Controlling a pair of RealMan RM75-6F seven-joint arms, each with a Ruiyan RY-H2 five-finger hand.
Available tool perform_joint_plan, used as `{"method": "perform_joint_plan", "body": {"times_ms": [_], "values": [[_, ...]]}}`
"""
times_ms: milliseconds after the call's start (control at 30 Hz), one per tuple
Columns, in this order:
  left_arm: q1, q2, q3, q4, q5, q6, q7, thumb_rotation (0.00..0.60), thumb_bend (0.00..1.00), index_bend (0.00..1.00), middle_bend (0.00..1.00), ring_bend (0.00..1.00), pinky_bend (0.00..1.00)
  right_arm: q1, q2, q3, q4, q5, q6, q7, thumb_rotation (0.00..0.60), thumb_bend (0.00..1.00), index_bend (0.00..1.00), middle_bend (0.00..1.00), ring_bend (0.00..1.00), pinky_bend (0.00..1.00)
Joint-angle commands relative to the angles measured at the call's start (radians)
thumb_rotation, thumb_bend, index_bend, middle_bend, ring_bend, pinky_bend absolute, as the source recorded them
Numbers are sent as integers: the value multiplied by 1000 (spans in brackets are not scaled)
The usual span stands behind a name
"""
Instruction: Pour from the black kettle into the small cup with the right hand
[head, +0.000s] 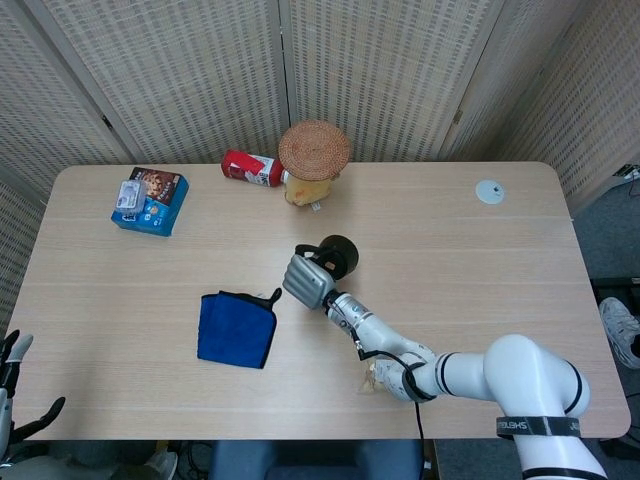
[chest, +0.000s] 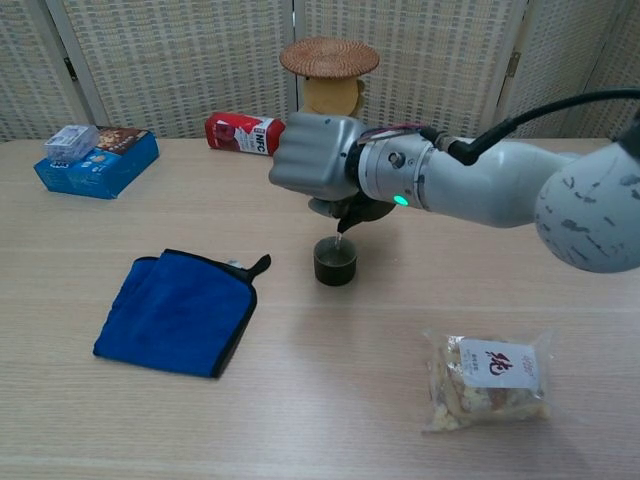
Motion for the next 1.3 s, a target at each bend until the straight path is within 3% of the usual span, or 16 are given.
{"method": "perform_joint_plan", "body": {"times_ms": [33, 467, 1000, 1300], "values": [[0, 0, 0, 0, 0, 0, 0, 600, 222, 60, 0, 0, 0, 0, -1, -1, -1, -2, 1, -2, 459, 548, 1000, 1000, 954, 531], [3, -1, 0, 4, -2, 0, -3, 600, 222, 60, 0, 0, 0, -6, -6, 6, 0, 12, -2, 7, 460, 548, 1000, 1000, 955, 531], [2, 3, 0, 5, -2, -3, -3, 600, 222, 60, 0, 0, 0, -40, 5, 56, -8, 76, -7, 133, 461, 545, 1000, 1000, 955, 531], [-7, 10, -1, -7, 4, -12, 9, 600, 222, 60, 0, 0, 0, -110, 76, 133, -94, 117, 18, 345, 460, 541, 1000, 1000, 955, 532]]}}
